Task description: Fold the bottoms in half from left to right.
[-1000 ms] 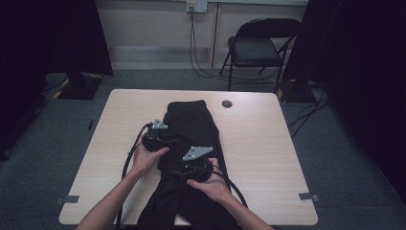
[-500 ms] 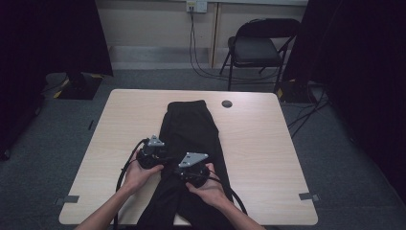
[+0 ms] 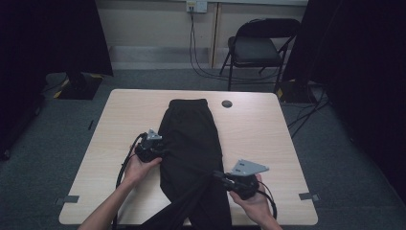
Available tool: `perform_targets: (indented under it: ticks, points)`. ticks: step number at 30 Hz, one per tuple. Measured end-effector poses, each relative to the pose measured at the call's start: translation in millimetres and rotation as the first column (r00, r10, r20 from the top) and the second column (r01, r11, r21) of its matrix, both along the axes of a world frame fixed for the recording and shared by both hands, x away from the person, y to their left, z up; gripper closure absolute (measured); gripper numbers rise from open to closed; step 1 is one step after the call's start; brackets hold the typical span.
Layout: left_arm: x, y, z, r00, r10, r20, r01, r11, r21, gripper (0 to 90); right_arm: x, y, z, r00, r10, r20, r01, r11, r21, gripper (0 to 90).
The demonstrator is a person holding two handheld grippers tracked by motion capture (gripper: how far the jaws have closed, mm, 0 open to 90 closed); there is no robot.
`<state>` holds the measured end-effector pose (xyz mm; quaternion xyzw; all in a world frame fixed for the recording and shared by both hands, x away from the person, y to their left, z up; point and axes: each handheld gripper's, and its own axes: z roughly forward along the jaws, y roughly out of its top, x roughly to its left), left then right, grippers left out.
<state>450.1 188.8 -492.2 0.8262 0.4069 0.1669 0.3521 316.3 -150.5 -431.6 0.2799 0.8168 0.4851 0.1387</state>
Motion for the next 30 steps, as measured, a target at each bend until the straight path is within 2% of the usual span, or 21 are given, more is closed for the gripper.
perform_targets:
  ticks: [2, 4, 5, 6, 7, 8, 9, 10, 13, 15, 17, 18, 19, 21, 23, 26, 27, 30]
  points:
    - [2.2, 1.8, -1.6, 0.9999, 0.013, 0.006, -0.013, 0.9998, -0.017, 63.0, -6.0, -15.2, -9.9, 0.9994, -0.025, -0.025, 0.024, 0.999, -0.029, 89.5]
    - [1.4, 0.0, -1.0, 0.9998, 0.021, 0.003, -0.021, 0.9997, -0.011, 62.9, -10.9, -21.2, -20.2, 0.9979, -0.028, -0.059, 0.024, 0.997, -0.071, 88.6]
    - [0.2, -0.6, 0.1, 0.9998, 0.018, 0.002, -0.018, 0.9998, 0.006, 62.3, -12.2, -21.5, -23.6, 0.9973, -0.026, -0.069, 0.020, 0.996, -0.092, 86.2]
    - [-1.1, -0.1, 1.7, 0.9997, 0.024, -0.011, -0.023, 0.9995, 0.020, 57.5, -12.6, -20.7, -24.9, 0.9969, -0.026, -0.075, 0.017, 0.993, -0.118, 77.6]
    - [-1.8, 0.7, 2.1, 0.9993, 0.033, -0.019, -0.033, 0.9994, 0.010, 51.2, -13.0, -20.7, -22.8, 0.9973, -0.035, -0.065, 0.027, 0.993, -0.112, 70.3]
    - [-2.3, 2.8, 2.9, 0.9991, 0.027, -0.031, -0.027, 0.9996, -0.003, 50.2, -12.6, -21.0, -20.3, 0.9976, -0.038, -0.058, 0.032, 0.995, -0.098, 66.8]
    - [-3.6, 4.7, 4.5, 0.9991, 0.017, -0.040, -0.018, 0.9992, -0.037, 50.2, -11.9, -21.2, -17.2, 0.9978, -0.043, -0.050, 0.038, 0.995, -0.088, 63.2]
    - [-5.7, 6.0, 8.4, 0.9995, -0.002, -0.030, 0.000, 0.9983, -0.059, 50.3, -9.7, -21.1, -12.8, 0.9977, -0.056, -0.038, 0.053, 0.996, -0.072, 59.7]
    - [-11.9, 2.5, 15.9, 0.9988, -0.045, -0.018, 0.043, 0.9944, -0.096, 50.8, 4.5, -15.6, -2.1, 0.9977, -0.067, -0.011, 0.066, 0.997, -0.027, 60.6]
    - [-17.4, -5.9, 13.6, 0.9954, -0.092, -0.025, 0.091, 0.9946, -0.050, 51.7, 20.6, -4.0, -2.7, 0.9980, -0.064, -0.004, 0.063, 0.998, -0.029, 64.6]
    - [-22.1, -12.9, 7.2, 0.9929, -0.116, -0.025, 0.115, 0.9929, -0.029, 52.3, 43.4, 13.4, -12.2, 0.9981, -0.053, -0.031, 0.051, 0.997, -0.055, 66.6]
    - [-23.8, -16.2, 3.6, 0.9921, -0.120, -0.036, 0.119, 0.9927, -0.015, 52.3, 53.0, 21.8, -18.0, 0.9981, -0.053, -0.030, 0.051, 0.995, -0.083, 66.5]
    - [-25.5, -18.3, 1.5, 0.9924, -0.122, -0.021, 0.122, 0.9926, -0.005, 52.1, 62.7, 29.7, -24.6, 0.9980, -0.055, -0.031, 0.052, 0.992, -0.112, 65.4]
    - [-29.2, -22.5, 1.0, 0.9933, -0.116, 0.002, 0.116, 0.9928, 0.031, 51.2, 78.8, 41.1, -36.8, 0.9965, -0.059, -0.059, 0.050, 0.989, -0.140, 61.6]
    - [-30.6, -23.3, 0.7, 0.9933, -0.116, -0.002, 0.116, 0.9930, 0.023, 51.1, 93.1, 50.5, -51.0, 0.9947, -0.077, -0.068, 0.063, 0.981, -0.181, 58.4]
    - [-35.1, -21.2, -0.3, 0.9919, -0.127, 0.000, 0.127, 0.9918, 0.012, 51.0, 96.7, 53.9, -63.8, 0.9938, -0.076, -0.081, 0.055, 0.970, -0.237, 54.8]
    - [-36.5, -21.4, 0.0, 0.9914, -0.131, -0.002, 0.131, 0.9913, 0.014, 50.8, 94.2, 50.9, -64.9, 0.9931, -0.075, -0.090, 0.054, 0.975, -0.215, 54.2]
    - [-46.0, -22.2, 1.0, 0.9879, -0.155, -0.014, 0.155, 0.9878, 0.017, 49.6, 85.6, 44.1, -64.4, 0.9919, -0.064, -0.110, 0.039, 0.976, -0.212, 53.8]
